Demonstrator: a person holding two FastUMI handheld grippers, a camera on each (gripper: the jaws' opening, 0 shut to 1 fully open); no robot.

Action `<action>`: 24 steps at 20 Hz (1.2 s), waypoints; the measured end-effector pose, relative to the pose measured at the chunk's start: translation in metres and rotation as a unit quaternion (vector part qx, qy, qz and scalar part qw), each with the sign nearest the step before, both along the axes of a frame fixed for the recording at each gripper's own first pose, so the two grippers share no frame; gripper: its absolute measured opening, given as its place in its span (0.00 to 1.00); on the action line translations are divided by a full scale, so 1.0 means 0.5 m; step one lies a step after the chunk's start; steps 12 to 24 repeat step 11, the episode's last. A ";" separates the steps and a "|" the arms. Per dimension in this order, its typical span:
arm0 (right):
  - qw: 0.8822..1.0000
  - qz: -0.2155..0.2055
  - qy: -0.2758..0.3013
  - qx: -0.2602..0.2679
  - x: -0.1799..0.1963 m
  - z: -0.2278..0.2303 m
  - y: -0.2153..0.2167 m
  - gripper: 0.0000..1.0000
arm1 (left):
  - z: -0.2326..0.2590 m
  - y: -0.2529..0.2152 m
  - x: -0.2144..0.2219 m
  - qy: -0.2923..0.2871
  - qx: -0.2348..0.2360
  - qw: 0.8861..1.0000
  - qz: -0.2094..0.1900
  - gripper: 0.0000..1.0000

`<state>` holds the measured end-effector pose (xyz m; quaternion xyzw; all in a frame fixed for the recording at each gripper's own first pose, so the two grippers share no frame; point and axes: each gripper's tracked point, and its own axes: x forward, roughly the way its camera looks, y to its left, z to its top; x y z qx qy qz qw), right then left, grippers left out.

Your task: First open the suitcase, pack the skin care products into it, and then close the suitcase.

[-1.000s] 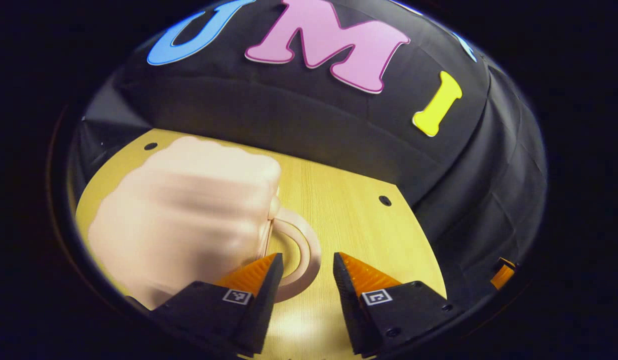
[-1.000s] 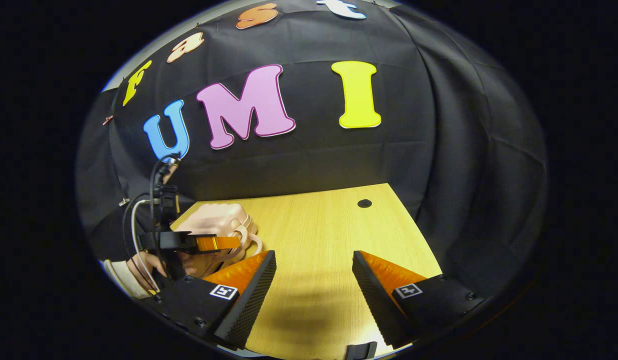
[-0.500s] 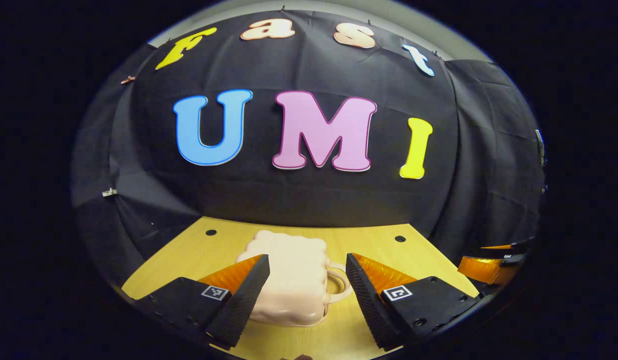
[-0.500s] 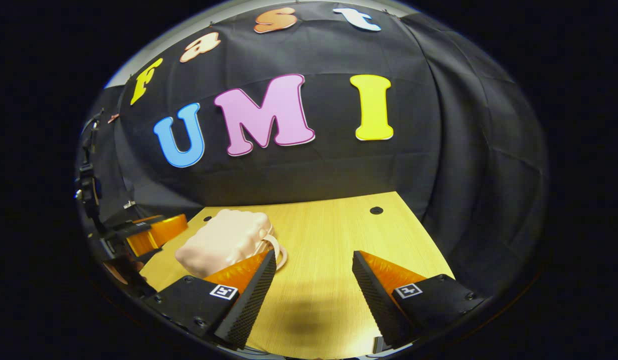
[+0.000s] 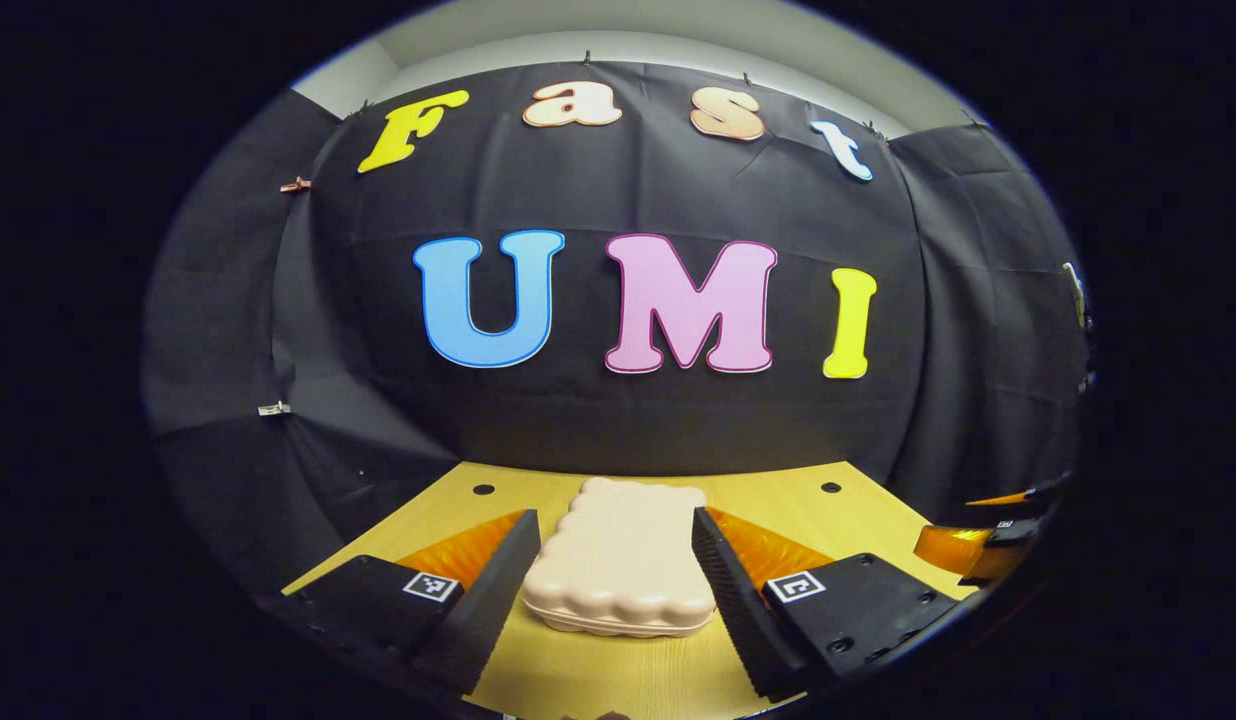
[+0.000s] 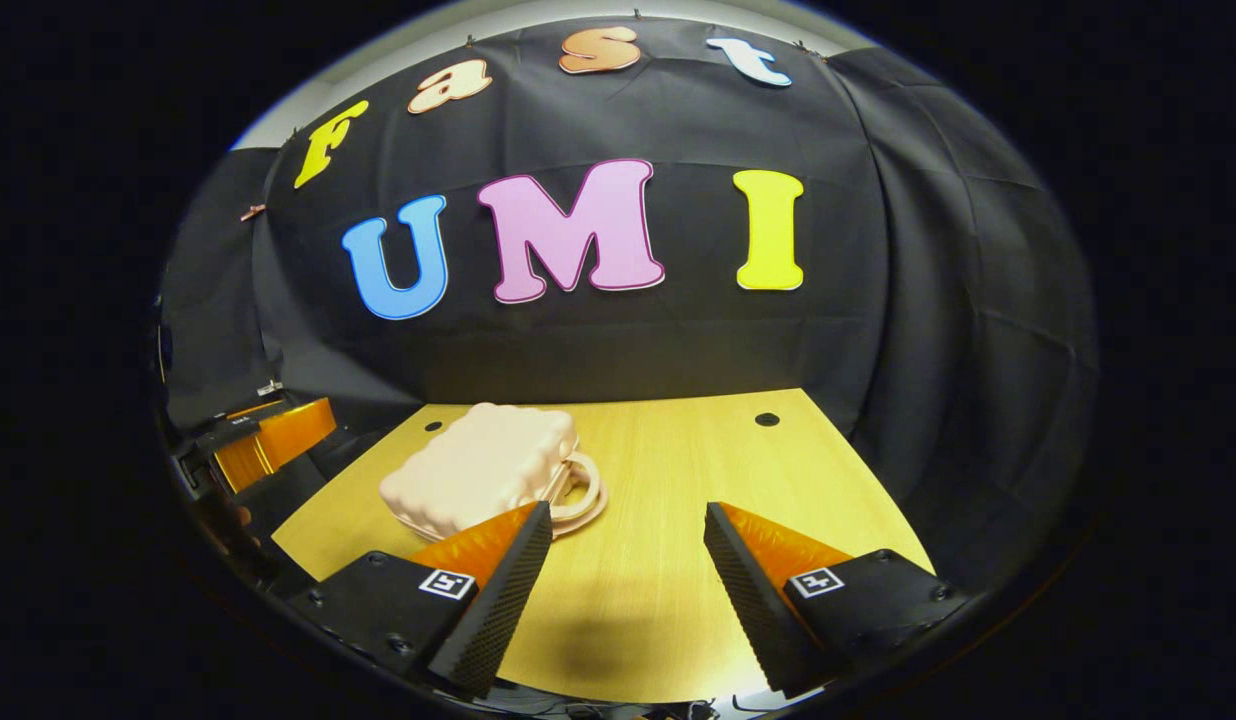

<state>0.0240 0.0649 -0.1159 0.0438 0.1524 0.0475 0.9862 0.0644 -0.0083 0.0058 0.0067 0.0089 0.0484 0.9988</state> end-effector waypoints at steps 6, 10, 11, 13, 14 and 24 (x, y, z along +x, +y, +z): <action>1.000 -0.006 -0.015 0.001 -0.037 0.011 0.029 0.97 | -0.025 0.013 -0.028 0.009 -0.004 1.000 -0.013 0.96; 1.000 -0.008 -0.012 -0.001 -0.066 -0.005 0.043 0.98 | -0.032 0.015 -0.041 0.010 0.004 1.000 -0.012 0.96; 1.000 -0.006 -0.011 0.000 -0.072 -0.008 0.048 0.98 | -0.031 0.012 -0.043 0.007 0.007 1.000 -0.013 0.96; 1.000 -0.006 -0.011 0.000 -0.072 -0.008 0.048 0.98 | -0.031 0.012 -0.043 0.007 0.007 1.000 -0.013 0.96; 1.000 -0.006 -0.011 0.000 -0.072 -0.008 0.048 0.98 | -0.031 0.012 -0.043 0.007 0.007 1.000 -0.013 0.96; 1.000 -0.006 -0.011 0.000 -0.072 -0.008 0.048 0.98 | -0.031 0.012 -0.043 0.007 0.007 1.000 -0.013 0.96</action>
